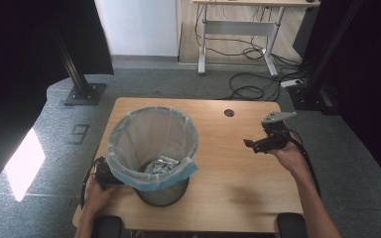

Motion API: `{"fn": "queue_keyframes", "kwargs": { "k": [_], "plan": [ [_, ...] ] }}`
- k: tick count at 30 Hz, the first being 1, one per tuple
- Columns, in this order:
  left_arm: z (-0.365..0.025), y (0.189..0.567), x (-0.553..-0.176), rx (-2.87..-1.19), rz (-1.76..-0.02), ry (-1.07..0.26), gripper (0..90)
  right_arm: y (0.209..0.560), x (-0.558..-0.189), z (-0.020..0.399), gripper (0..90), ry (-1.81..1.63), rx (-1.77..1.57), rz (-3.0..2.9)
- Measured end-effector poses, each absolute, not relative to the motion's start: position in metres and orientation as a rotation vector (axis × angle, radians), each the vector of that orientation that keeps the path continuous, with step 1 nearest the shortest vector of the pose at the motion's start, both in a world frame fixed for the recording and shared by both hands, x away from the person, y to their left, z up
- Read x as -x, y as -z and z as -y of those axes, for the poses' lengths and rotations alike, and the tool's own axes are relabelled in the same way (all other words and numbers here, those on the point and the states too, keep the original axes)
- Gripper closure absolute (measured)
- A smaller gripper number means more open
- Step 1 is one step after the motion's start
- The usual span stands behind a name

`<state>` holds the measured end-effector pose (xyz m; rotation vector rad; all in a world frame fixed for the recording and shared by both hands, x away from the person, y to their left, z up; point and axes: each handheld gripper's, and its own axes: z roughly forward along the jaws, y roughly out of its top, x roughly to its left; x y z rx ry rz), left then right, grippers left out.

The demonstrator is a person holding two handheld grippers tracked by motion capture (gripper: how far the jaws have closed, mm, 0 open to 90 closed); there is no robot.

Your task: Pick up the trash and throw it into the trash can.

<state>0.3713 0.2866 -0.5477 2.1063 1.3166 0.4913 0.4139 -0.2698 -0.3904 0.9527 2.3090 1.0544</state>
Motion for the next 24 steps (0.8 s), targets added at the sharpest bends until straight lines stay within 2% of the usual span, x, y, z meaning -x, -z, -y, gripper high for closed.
{"fn": "queue_keyframes", "kwargs": {
  "k": [24],
  "plan": [
    [-0.287,0.548,-0.371,-2.106,-1.318,-0.49,0.0,0.473,-0.389,0.284,0.2,-0.999,-0.988,-2.314]
  ]
}}
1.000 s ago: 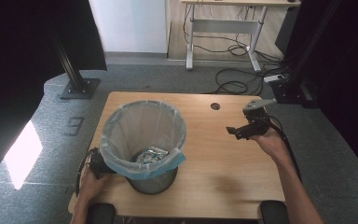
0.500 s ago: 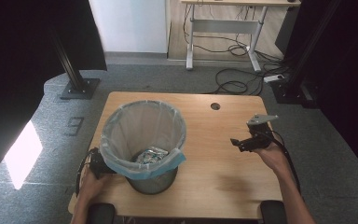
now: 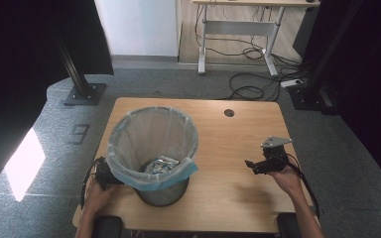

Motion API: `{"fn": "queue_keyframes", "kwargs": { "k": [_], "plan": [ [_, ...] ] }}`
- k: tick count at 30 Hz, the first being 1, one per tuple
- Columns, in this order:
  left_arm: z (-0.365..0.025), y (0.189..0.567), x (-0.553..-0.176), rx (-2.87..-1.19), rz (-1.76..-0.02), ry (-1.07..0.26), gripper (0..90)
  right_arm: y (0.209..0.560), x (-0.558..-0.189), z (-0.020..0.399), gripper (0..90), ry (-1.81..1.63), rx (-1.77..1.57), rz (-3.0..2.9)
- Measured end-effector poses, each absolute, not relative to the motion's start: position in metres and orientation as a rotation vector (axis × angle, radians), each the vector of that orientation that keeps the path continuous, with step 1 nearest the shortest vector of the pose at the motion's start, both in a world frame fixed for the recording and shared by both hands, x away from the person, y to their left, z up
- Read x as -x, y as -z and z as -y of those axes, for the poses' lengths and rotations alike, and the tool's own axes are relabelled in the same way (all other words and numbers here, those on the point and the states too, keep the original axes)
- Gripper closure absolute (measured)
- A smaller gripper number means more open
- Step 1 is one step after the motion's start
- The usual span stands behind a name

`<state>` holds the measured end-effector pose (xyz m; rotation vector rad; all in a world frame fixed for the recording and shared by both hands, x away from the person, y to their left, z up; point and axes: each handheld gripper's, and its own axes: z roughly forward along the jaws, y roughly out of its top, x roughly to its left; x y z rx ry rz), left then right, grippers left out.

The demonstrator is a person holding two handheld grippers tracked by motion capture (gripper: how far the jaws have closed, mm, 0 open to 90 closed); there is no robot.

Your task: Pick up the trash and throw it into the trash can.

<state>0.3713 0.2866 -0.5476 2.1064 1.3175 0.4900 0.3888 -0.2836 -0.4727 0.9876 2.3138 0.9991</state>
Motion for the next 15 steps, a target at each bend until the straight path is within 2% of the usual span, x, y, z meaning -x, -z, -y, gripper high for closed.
{"fn": "queue_keyframes", "kwargs": {
  "k": [15],
  "plan": [
    [-0.287,0.548,-0.371,-2.106,-1.318,-0.49,0.0,0.523,-0.376,0.286,0.2,-1.013,-1.031,-2.347]
  ]
}}
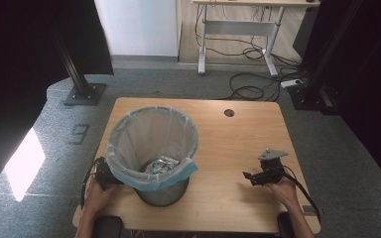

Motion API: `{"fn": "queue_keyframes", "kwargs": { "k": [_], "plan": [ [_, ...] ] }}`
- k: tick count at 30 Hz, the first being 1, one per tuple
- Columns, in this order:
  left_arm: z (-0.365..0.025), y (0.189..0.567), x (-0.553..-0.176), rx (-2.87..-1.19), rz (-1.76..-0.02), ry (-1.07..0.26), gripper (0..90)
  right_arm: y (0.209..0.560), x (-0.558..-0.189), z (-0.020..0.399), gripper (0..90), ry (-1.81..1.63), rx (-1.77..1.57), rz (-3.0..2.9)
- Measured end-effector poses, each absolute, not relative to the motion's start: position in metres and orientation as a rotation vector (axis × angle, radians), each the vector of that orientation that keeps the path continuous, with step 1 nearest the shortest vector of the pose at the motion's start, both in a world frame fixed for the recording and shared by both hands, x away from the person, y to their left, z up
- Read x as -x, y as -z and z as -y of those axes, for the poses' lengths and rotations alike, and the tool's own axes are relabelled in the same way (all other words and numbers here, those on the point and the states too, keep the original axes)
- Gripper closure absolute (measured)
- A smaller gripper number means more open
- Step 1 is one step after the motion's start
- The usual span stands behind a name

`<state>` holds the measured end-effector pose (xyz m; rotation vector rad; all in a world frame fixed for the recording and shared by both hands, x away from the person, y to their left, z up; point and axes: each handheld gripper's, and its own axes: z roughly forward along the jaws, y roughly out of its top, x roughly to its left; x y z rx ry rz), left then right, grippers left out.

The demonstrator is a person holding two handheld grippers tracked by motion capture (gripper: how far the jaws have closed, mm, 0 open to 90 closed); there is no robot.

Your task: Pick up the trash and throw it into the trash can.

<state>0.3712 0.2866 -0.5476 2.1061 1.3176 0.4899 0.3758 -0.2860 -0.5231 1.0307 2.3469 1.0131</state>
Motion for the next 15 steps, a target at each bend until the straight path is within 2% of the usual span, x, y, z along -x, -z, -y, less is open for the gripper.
{"fn": "queue_keyframes", "kwargs": {
  "k": [7,15],
  "plan": [
    [-0.287,0.548,-0.371,-2.106,-1.318,-0.49,0.0,0.547,-0.368,0.288,0.2,-0.979,-1.048,-2.387],
    [-0.286,0.548,-0.371,-2.106,-1.318,-0.492,0.0,0.558,-0.364,0.286,0.0,-1.021,-1.055,-2.402]
  ]
}}
